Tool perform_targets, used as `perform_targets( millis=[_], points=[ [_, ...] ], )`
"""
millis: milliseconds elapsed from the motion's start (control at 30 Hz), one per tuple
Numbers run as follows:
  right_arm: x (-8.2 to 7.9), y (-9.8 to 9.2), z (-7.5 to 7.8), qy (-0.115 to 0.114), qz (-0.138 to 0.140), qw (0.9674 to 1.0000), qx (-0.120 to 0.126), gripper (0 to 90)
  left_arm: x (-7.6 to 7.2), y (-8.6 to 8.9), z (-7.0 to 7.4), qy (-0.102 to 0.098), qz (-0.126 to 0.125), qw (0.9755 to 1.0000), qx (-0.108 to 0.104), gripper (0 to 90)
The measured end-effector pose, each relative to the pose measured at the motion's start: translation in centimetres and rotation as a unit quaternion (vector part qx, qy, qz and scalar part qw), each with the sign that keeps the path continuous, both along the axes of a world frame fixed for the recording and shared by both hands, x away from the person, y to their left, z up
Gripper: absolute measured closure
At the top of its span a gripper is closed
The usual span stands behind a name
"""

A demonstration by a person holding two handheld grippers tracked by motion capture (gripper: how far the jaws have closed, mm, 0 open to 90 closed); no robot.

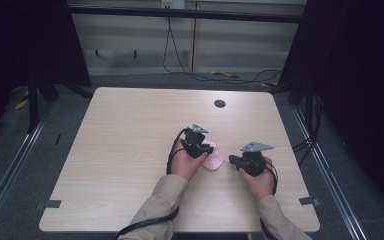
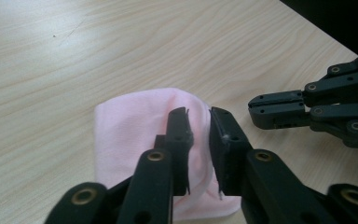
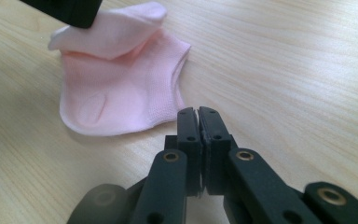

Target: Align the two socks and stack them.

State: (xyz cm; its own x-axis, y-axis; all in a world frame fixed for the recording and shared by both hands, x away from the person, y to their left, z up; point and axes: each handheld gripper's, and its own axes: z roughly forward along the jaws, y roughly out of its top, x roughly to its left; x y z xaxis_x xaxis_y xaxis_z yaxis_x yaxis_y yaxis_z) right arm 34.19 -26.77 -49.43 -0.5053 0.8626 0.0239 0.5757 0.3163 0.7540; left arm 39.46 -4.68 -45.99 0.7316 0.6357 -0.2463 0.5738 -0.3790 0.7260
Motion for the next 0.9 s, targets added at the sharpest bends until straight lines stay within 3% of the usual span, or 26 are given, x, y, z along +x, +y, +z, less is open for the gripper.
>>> perform_targets(
  millis=[133,333,533,633,900],
  points=[
    [0.1,0.1,0.0,0.001,0.002,1.0,-0.001,88.0,-0.4,-0.9,-0.5,0.009,-0.014,0.9998,0.012,87.3],
    [0.0,0.2,0.0,0.001,0.004,1.0,-0.002,88.1,-0.7,-2.3,-1.0,0.015,-0.028,0.9991,0.028,89.5],
    [0.0,-0.2,0.0,0.0,-0.001,1.0,0.001,88.2,-0.9,-2.8,-0.1,0.002,-0.032,0.9991,0.026,90.0],
    [0.0,-0.3,0.0,0.004,-0.003,1.0,0.002,88.2,-1.0,-3.1,0.1,0.001,-0.04,0.9986,0.035,90.0],
    [0.1,-0.2,-0.2,0.008,-0.003,1.0,-0.003,88.1,-1.4,-4.2,-2.4,0.018,-0.048,0.9976,0.047,90.0]
  ],
)
